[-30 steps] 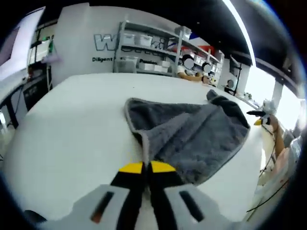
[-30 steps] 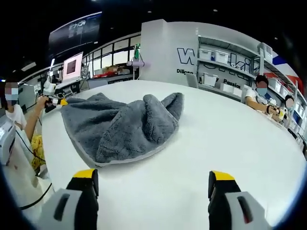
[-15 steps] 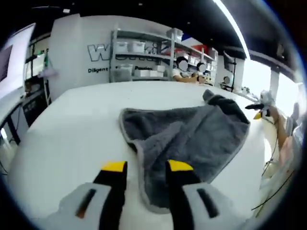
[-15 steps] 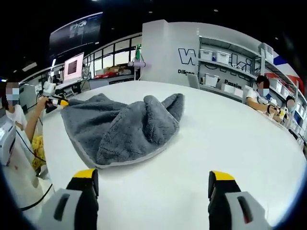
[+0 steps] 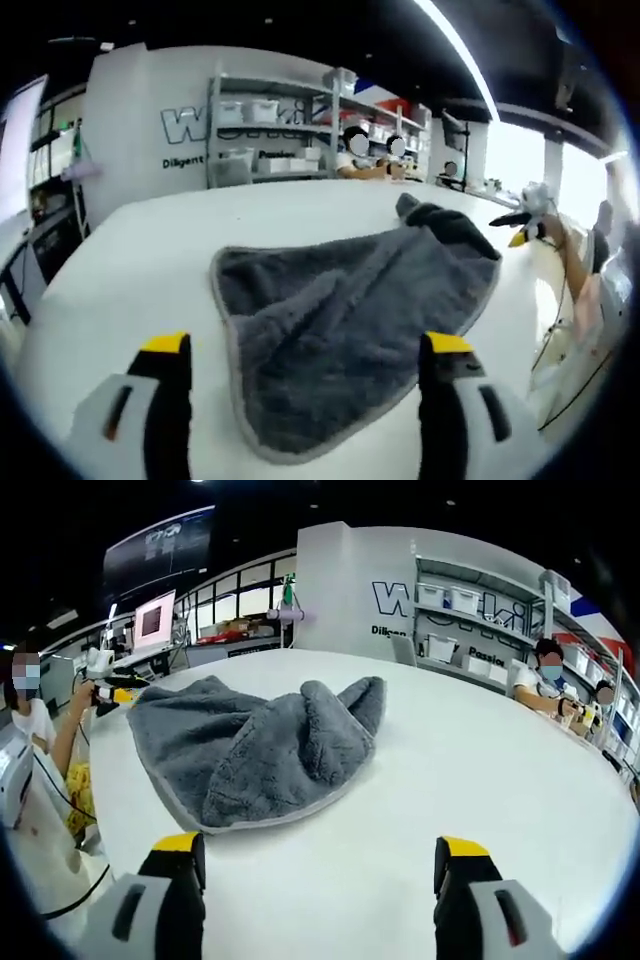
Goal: Fold the towel on the table until its edges align and the towel forms a compact rectangular stack.
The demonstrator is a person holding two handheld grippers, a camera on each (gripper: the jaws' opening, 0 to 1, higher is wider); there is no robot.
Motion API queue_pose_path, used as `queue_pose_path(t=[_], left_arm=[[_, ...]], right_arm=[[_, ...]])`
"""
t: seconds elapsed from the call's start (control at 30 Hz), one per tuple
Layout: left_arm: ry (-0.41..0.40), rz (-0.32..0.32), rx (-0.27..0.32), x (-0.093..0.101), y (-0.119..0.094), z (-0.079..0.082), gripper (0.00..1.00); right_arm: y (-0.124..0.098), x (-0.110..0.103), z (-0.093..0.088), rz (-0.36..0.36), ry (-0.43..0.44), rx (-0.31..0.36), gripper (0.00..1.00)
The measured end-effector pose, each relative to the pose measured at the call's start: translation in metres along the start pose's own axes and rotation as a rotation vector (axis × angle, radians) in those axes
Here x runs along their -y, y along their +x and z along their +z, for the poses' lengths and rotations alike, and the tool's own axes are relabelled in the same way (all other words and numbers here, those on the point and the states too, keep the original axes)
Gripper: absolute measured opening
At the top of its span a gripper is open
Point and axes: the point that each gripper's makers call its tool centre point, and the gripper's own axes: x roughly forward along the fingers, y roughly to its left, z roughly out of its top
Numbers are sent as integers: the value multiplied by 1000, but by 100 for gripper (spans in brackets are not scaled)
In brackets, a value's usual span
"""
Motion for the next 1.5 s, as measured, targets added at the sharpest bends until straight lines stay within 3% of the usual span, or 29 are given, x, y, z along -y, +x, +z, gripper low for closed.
queue_pose_path(t=[0.3,0.5,0.83,1.17,1.3,1.5], left_arm=[[0,-26,-40,9,-2,-13,99],[5,-44,-45,15,-4,-15,99],[-3,-48,-47,16,-6,-19,99],[-9,-52,-53,18,-8,-25,99],[-9,-53,-45,19,-12,-24,99],[-14,-54,-49,19,-12,-26,99]], right_arm=[[2,0,3,2,5,7,99],[3,8,19,9,6,36,94],[17,21,70,27,-72,38,80],[54,-4,119,117,-155,33,64],[69,-13,132,151,-202,5,55],[91,-18,154,162,-268,-45,51]])
